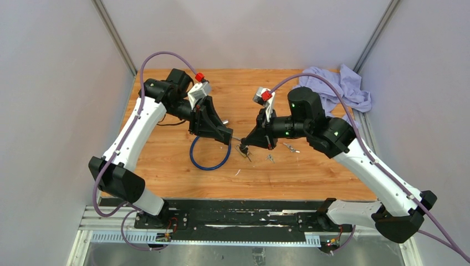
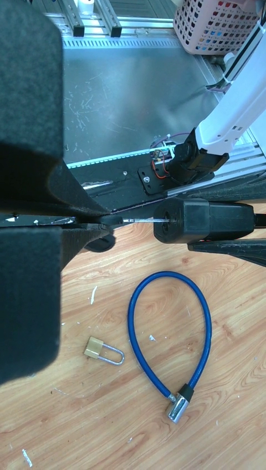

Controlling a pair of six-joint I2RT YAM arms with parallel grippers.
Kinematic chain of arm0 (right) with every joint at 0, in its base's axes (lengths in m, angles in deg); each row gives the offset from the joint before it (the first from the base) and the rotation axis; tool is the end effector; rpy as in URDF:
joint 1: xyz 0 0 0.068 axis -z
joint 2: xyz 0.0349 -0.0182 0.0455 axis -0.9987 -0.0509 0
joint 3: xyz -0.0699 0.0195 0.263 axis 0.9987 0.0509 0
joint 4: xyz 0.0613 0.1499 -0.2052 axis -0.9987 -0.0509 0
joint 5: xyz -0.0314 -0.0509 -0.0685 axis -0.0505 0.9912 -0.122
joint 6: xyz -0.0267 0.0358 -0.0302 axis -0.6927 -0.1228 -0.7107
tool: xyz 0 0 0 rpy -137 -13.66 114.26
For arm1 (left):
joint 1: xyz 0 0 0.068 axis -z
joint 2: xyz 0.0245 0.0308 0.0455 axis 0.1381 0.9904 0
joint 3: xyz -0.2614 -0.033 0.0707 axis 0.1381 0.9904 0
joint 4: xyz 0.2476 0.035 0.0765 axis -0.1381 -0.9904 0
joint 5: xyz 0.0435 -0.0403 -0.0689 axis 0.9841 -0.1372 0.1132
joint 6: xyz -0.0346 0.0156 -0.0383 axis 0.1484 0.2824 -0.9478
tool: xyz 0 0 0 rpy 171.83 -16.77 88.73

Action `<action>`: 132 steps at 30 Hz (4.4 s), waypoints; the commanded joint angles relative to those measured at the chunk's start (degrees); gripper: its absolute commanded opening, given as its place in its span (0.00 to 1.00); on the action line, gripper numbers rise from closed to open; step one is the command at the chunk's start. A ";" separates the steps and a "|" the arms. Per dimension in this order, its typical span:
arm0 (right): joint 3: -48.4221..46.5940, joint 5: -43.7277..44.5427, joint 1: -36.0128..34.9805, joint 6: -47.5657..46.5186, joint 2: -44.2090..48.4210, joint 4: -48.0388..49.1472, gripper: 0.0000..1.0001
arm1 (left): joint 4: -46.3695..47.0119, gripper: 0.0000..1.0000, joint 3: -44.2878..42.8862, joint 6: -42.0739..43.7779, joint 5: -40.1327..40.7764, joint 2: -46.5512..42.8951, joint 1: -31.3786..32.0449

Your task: Unlock with the key

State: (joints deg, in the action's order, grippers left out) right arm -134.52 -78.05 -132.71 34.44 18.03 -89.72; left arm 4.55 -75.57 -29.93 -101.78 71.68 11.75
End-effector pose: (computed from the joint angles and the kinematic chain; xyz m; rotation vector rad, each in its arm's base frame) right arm 0.1527 0.1843 0.4353 -1.0891 1.7187 1.1391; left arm 0.2346 -0.1215 0.3949 1.3773 1.4056 -1.6039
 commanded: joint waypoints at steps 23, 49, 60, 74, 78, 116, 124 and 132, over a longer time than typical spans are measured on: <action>-0.32 1.38 -1.48 -0.67 0.84 -0.10 0.01 | -0.08 0.00 -1.16 -0.63 -5.40 -0.49 0.62; 0.26 -0.60 -1.43 0.50 -0.09 3.13 0.01 | -0.17 0.00 -1.80 -1.03 -5.40 0.48 0.62; 0.88 0.63 -1.47 0.52 1.96 3.53 0.01 | -0.14 0.00 -1.91 -1.17 -5.39 0.06 0.62; 2.23 0.05 -1.48 0.52 1.18 3.53 0.01 | -0.15 0.00 -2.06 -1.29 -5.41 -0.04 0.62; 2.99 0.02 -1.48 0.52 1.36 3.52 0.01 | -0.16 0.00 -2.21 -1.47 -5.39 -0.14 0.62; 3.20 0.74 -1.44 0.78 3.61 3.17 0.01 | -0.16 0.00 -2.03 -1.85 -5.40 0.04 0.62; 2.51 0.17 -1.42 0.95 2.99 3.55 0.01 | -0.16 0.00 -1.85 -1.90 -5.35 0.11 0.62; 2.12 0.11 -1.48 1.14 2.64 4.04 0.01 | -0.17 0.00 -1.77 -1.96 -5.36 0.23 0.62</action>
State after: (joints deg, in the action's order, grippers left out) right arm -130.65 -77.61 -132.71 34.99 20.57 -86.73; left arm 4.57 -75.73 -31.39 -102.35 72.17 12.07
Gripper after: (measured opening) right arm 0.031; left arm 0.317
